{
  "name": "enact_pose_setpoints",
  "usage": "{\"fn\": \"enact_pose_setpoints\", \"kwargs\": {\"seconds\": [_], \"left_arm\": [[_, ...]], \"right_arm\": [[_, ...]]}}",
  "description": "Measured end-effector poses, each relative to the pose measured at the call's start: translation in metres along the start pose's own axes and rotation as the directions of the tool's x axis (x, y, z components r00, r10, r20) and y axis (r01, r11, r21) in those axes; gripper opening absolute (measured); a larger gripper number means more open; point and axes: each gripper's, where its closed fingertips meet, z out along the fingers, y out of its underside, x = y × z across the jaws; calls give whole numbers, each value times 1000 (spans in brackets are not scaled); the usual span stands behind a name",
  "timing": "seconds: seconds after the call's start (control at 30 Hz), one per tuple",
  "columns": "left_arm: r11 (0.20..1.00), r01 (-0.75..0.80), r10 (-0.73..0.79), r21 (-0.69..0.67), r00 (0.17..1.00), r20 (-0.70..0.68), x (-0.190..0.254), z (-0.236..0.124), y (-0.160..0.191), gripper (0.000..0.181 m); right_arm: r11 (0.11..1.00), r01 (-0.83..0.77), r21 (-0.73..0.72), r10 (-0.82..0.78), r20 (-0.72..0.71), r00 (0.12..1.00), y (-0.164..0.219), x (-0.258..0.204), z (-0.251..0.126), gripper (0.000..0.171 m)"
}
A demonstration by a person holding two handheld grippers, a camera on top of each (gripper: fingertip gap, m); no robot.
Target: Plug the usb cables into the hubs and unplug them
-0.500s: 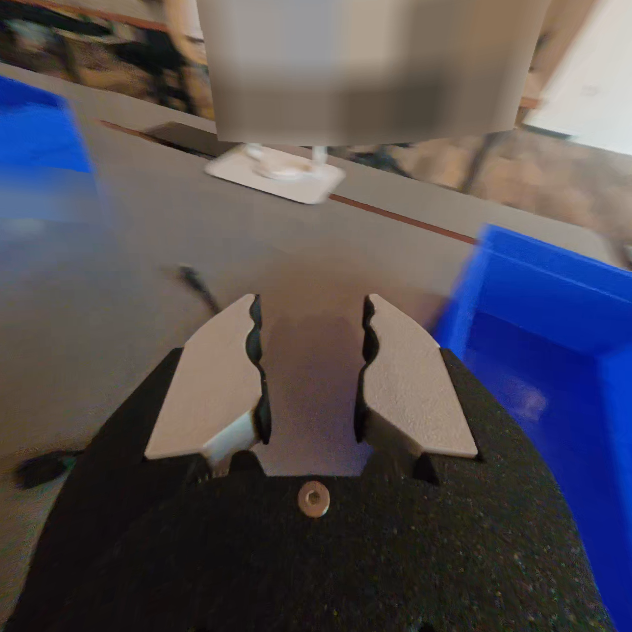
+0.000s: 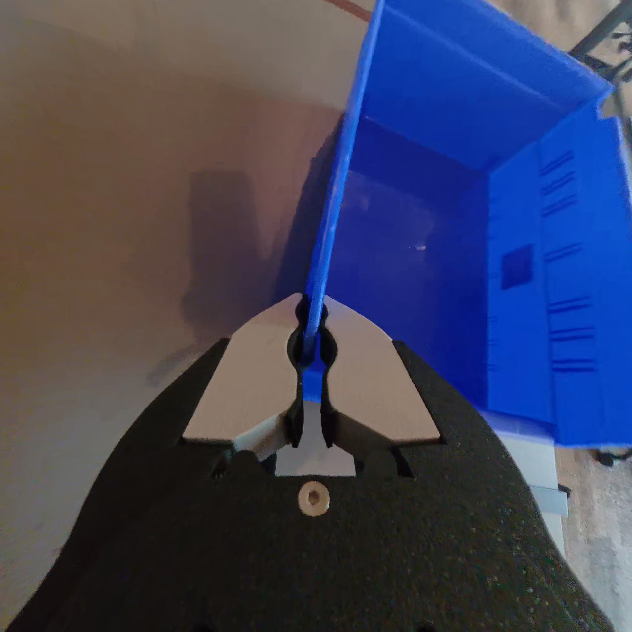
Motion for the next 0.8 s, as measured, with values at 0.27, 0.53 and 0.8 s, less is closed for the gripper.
{"fn": "enact_pose_setpoints", "kwargs": {"seconds": [0.27, 0.53, 0.8], "left_arm": [[984, -162, 153, 76, 983, 105, -12, -16, -16, 44], [811, -429, 580, 397, 676, -454, 132, -91, -52, 50], [558, -479, 763, 677, -24, -646, 284, -45, -49, 54]], "right_arm": [[984, -28, 173, 21, 43, 999, -21, -5, -16, 59], [806, -140, 575, -66, 322, 944, -90, -30, -94, 45], [803, -147, 578, -133, 414, 901, -85, -36, -97, 37]]}}
